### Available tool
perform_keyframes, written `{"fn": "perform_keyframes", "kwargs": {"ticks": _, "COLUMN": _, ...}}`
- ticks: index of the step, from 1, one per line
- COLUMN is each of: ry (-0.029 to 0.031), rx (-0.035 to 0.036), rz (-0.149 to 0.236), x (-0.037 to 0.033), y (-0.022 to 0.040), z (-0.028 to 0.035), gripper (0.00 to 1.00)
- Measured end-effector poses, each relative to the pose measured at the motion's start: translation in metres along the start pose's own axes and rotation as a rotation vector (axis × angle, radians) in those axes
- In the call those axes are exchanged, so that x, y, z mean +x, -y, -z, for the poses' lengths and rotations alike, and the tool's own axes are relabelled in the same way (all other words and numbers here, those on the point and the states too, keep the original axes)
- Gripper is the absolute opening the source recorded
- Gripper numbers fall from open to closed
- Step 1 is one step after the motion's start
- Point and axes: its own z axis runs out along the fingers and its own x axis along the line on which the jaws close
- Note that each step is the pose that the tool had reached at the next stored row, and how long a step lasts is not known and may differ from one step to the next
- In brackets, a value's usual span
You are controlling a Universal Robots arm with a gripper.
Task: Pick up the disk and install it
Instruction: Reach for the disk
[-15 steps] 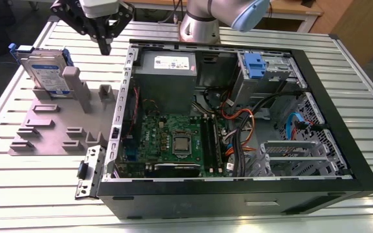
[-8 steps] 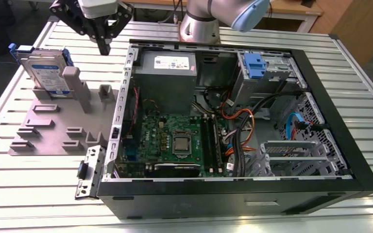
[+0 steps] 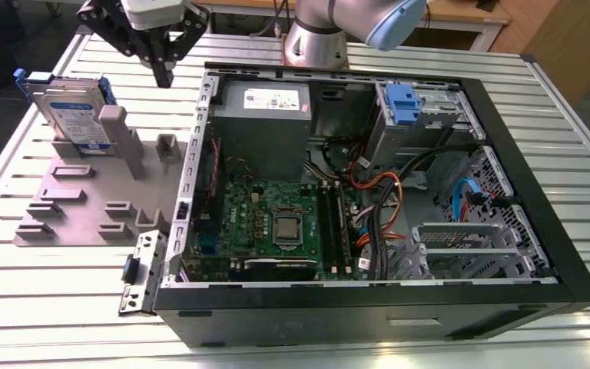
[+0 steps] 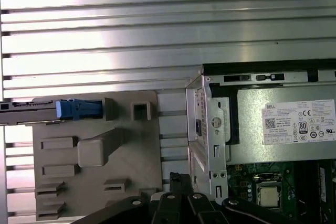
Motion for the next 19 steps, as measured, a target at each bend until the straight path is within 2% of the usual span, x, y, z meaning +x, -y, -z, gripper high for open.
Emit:
{"fn": "perform_keyframes", "kwargs": {"ticks": 7, "ry": -0.0004, "rx": -0.0001, "rz": 0.0, "x": 0.0014, "y": 0.0001, "z": -0.0008, "gripper": 0.11}}
{"fn": "perform_keyframes", "kwargs": {"ticks": 19, "ry": -0.0006, "rx": 0.0, "rz": 0.0, "x": 0.0083, "y": 0.0006, "z": -0.0013, "gripper": 0.11}}
